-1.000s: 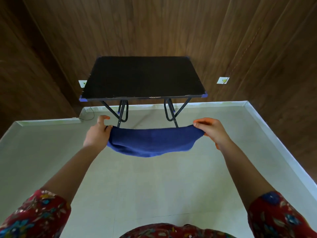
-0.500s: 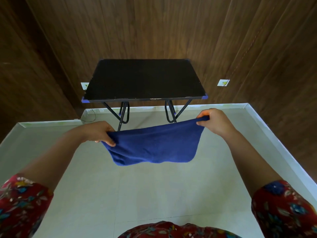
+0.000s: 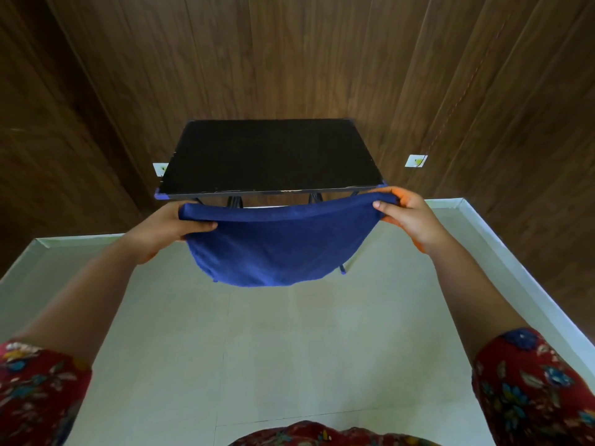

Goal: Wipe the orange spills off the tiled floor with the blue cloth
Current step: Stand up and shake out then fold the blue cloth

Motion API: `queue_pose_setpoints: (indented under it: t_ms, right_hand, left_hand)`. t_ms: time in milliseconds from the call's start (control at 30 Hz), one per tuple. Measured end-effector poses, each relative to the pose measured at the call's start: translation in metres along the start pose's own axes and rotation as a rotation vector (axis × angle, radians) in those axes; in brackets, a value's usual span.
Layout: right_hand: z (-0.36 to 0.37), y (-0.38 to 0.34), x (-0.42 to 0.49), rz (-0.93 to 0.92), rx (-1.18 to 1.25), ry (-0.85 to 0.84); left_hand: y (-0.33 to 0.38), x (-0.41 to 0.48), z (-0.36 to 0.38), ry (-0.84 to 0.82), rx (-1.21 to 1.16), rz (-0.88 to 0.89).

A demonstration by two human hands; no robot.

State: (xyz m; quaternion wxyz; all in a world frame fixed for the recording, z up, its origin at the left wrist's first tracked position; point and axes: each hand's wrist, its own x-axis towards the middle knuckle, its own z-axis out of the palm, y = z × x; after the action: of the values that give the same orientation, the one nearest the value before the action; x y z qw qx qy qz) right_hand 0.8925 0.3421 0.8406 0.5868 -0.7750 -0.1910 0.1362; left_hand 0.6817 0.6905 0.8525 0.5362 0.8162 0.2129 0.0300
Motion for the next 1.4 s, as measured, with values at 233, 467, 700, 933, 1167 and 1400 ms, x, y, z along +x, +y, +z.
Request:
queue_pose_setpoints:
  t_ms: [233,467,700,933,1167,1400]
  right_hand:
    - [-0.001,0.002,0.0,0.012,0.049,0.001]
    - [0.039,0.056,-0.026,0.612,0.22,-0.141]
    - [0.049,0.078,-0.036,0.632,0.532,-0.105]
    - [0.054,0.08,-0.033,0.57,0.028,-0.177]
    - [0.038,0.052,-0.025,0.369,-0.185,-0.433]
    - [0.031,0.05,-0.001,0.045,-0.544,-0.255]
  left_hand:
    - [0.0,-0.005,-0.003,-0.024,-0.119,-0.047]
    - [-0.042,-0.002,0.038,0.035,-0.193,-0.341]
    - [-0.067,-0.007,0.049,0.142,-0.25,-0.372]
    - [-0.068,-0.008,0.047,-0.197,0.09,-0.425]
    - [-0.051,-0.003,0.041,-0.281,0.161,-0.187]
    - [-0.045,0.012,0.026,-0.027,0.514,-0.097]
